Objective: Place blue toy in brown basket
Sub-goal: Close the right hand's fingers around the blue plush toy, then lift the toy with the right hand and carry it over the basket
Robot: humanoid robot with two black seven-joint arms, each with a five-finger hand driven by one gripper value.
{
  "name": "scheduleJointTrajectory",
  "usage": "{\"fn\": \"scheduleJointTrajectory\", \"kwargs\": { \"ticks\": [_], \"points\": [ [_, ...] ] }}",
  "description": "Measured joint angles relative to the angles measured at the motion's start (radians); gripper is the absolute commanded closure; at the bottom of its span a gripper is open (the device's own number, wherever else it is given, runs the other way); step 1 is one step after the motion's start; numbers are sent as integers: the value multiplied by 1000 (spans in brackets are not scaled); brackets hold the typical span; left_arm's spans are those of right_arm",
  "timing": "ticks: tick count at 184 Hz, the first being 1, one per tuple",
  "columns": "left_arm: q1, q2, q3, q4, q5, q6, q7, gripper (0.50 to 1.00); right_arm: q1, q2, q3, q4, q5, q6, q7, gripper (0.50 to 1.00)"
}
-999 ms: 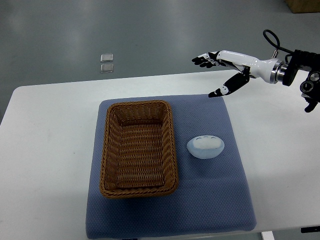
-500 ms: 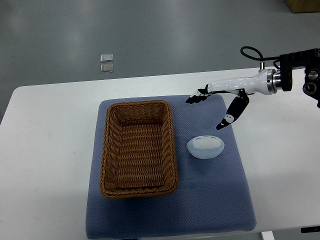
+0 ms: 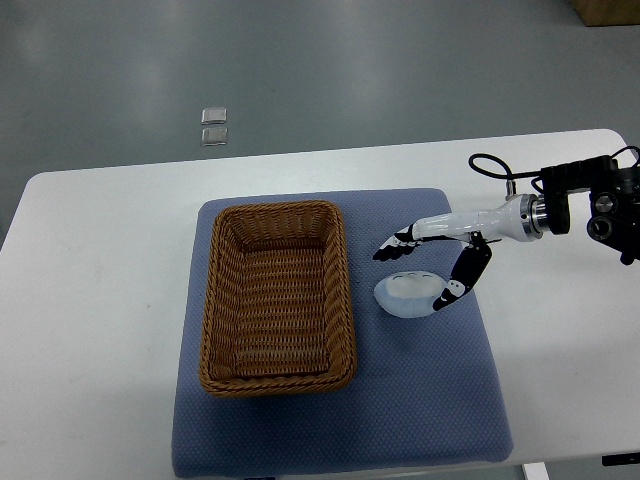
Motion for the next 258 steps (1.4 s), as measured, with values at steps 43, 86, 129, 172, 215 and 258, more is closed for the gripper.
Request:
{"fn": "scheduleJointTrajectory", "kwargs": {
  "ticks": [43,86,129,172,215,258],
  "points": [
    [0,0,0,-1,0,0,0,500,-40,12,1,-1,3,-40,0,607],
    [0,0,0,-1,0,0,0,500,-61,30,0,-13,2,-90,0,624],
    [0,0,-2,-1,0,0,0,500,-76,48,-3,-28,-4,-112,0,652],
    [0,0,-2,-1,0,0,0,500,-84,54,-15,-29,-17,-116,-1,701],
    [0,0,-2,-2,0,0,0,500,-89,56,-16,-29,-31,-118,-18,795],
    [0,0,-2,-2,0,0,0,500,-90,57,-22,-29,-40,-116,-49,922]
  ]
}}
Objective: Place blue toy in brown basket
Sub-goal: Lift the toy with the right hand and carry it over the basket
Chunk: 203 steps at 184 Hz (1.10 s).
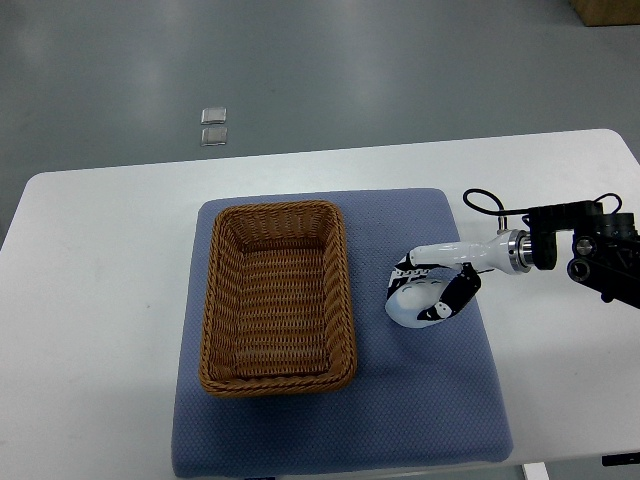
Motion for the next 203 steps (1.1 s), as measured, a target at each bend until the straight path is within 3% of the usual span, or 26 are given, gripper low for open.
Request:
{"fn": "scheduleJointTrajectory", "kwargs": {
  "ticks": [64,136,203],
  "points": [
    [0,0,0,0,0,0,0,500,26,-11,17,0,13,7,0,918],
    [0,0,0,1,0,0,0,500,190,-9,55,-16,60,14,2,910],
    [0,0,2,5,0,0,0,500,212,181,121,-55,106,-50,-1,895]
  ]
}}
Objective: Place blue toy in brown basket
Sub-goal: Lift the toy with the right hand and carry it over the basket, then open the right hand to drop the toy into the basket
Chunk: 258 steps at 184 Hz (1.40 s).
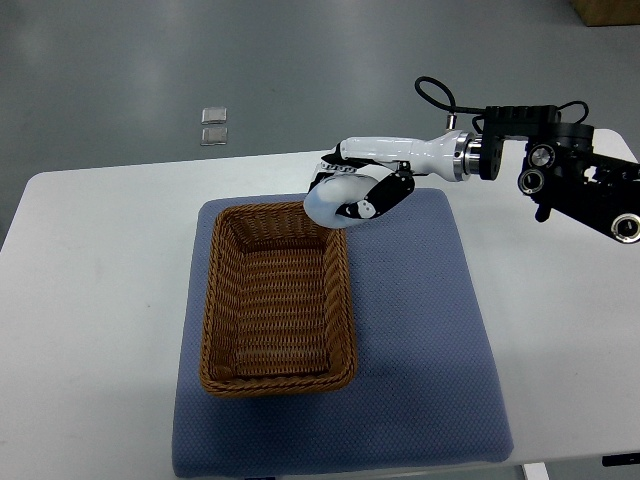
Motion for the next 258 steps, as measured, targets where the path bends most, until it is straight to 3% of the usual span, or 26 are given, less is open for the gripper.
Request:
{"fn": "scheduleJointTrajectory", "kwargs": {
  "ticks": [34,85,106,149,191,258],
  "points": [
    [0,0,0,2,0,0,0,500,-10,60,-8,-31,-2,-7,0,895],
    [0,0,1,2,0,0,0,500,-43,168,-11,-46,-12,-9,0,863],
    [0,0,2,2,0,0,0,500,-63,210,-11,-50,-12,-12,0,828],
    [0,0,3,2,0,0,0,500,-101,247,-7,-61,-12,-45,1,820],
    [0,0,3,2,0,0,0,500,-109,272,-9,-88,-12,-54,1,707],
    [0,0,3,2,0,0,0,500,-119,267,-8,-89,-2,-54,1,640]
  ]
}}
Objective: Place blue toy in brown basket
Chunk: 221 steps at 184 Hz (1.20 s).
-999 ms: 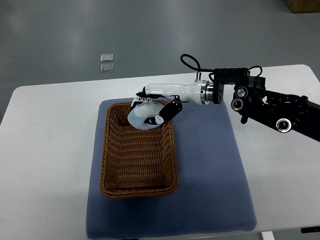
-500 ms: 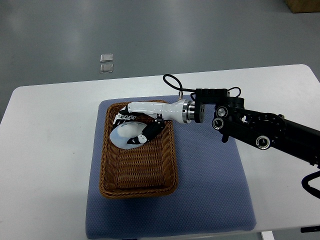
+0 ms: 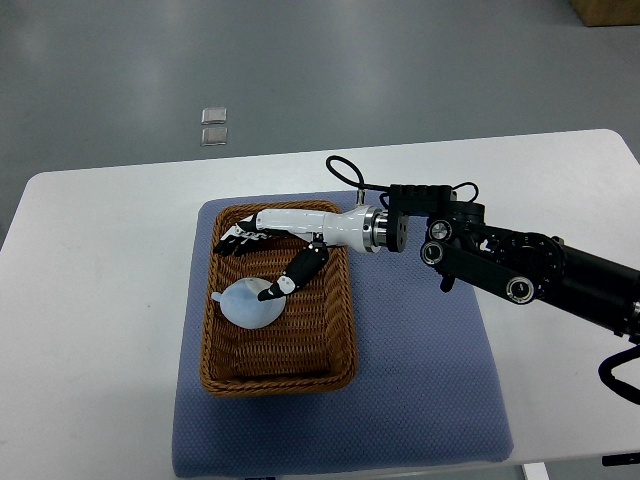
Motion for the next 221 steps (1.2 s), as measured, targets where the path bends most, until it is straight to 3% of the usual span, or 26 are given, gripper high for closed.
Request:
{"fn": "scheduleJointTrajectory", "kwargs": {
  "ticks": [47,85,115,148,190,221],
  "points": [
    [0,0,0,0,0,0,0,500,1,-10,49,-6,8,-7,1,638],
    [0,0,0,0,0,0,0,500,-49,-18,229,-33,35,-14,2,636],
    [0,0,0,0,0,0,0,500,-73,-9,383,-112,99,-22,2,636],
    [0,0,0,0,0,0,0,500,-75,-7,457,-207,267,-92,2,636],
    [0,0,0,0,0,0,0,500,-54,5,457,-374,447,-257,0,638],
    [0,0,0,0,0,0,0,500,-48,28,458,-497,592,-306,-1,638]
  ]
}}
